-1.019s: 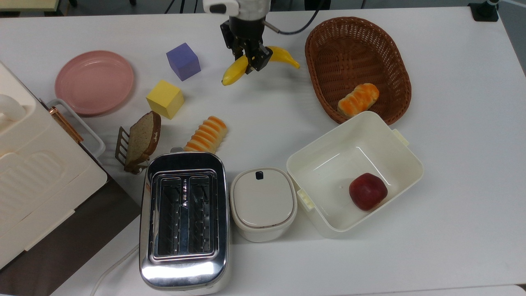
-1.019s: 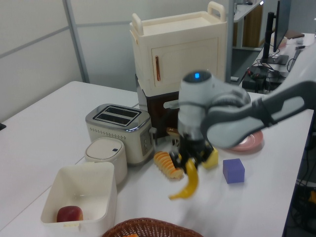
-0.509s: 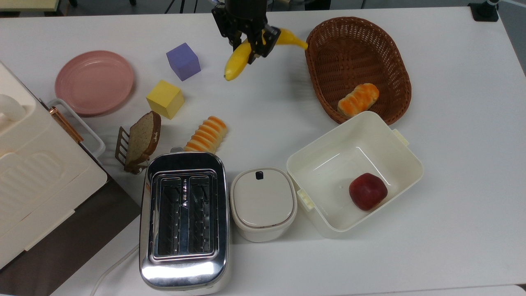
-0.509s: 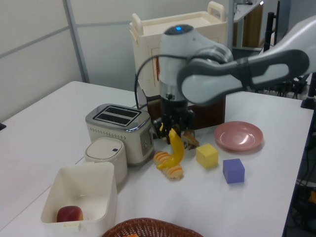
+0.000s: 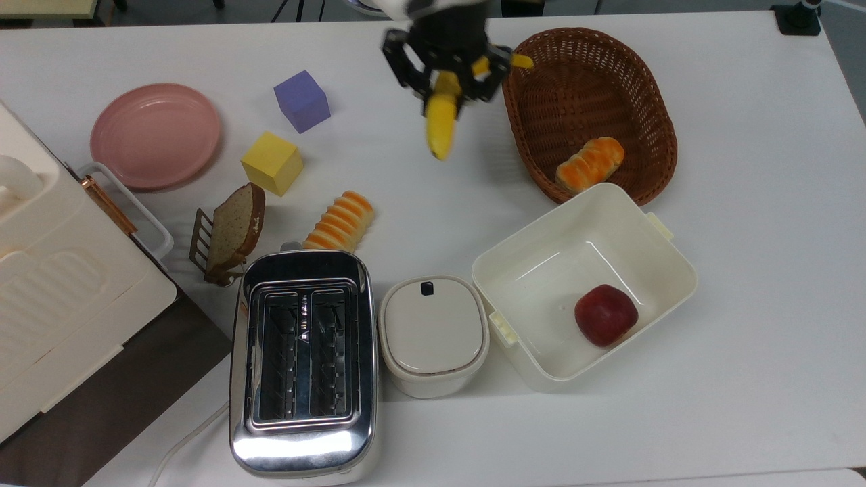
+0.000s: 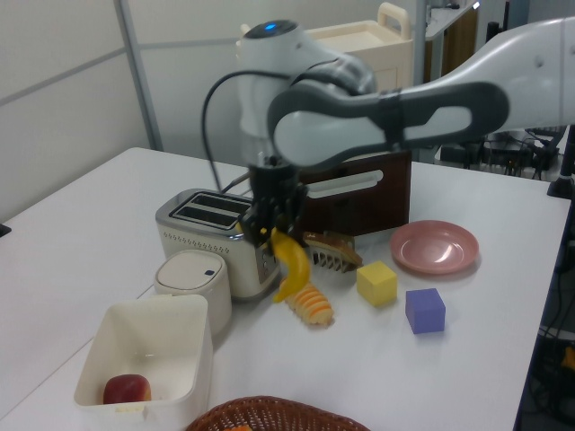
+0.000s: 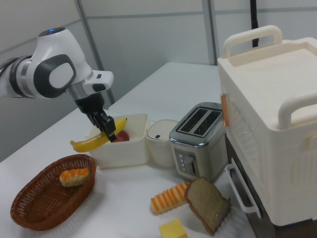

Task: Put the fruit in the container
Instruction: 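Lift the banana and carry it over the white container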

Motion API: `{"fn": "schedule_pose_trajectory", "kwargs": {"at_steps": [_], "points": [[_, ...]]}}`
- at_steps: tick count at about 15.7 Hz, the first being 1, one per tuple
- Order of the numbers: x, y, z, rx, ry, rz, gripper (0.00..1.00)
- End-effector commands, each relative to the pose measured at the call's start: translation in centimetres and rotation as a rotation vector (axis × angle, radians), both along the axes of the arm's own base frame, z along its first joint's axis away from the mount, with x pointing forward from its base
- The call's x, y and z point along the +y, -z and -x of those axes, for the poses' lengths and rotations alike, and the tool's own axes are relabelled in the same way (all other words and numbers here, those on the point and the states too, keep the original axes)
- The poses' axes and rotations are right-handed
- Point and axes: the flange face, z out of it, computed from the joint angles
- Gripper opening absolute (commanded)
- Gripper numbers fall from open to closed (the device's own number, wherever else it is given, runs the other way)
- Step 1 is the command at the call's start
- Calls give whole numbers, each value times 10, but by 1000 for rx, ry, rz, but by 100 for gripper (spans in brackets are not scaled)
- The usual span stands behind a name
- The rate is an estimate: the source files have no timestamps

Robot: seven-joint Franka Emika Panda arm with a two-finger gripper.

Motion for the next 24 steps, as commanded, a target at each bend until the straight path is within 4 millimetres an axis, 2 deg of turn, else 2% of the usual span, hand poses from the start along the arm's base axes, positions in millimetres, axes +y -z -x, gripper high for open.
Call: {"fn": "schedule_pose_trajectory", "kwargs": {"at_steps": [1, 6, 8, 10, 12, 17, 20, 24], "points": [[32, 9, -21, 14, -101, 5, 13], [70, 15, -60, -68, -143, 4, 13], [74, 29, -71, -96, -148, 7, 13], [86, 34, -82, -140, -154, -1, 13], [105, 37, -88, -203, -151, -18, 13], [132, 63, -101, -317, -158, 16, 13], [138, 89, -112, -356, -149, 48, 13], [139, 103, -116, -377, -145, 74, 13]]}}
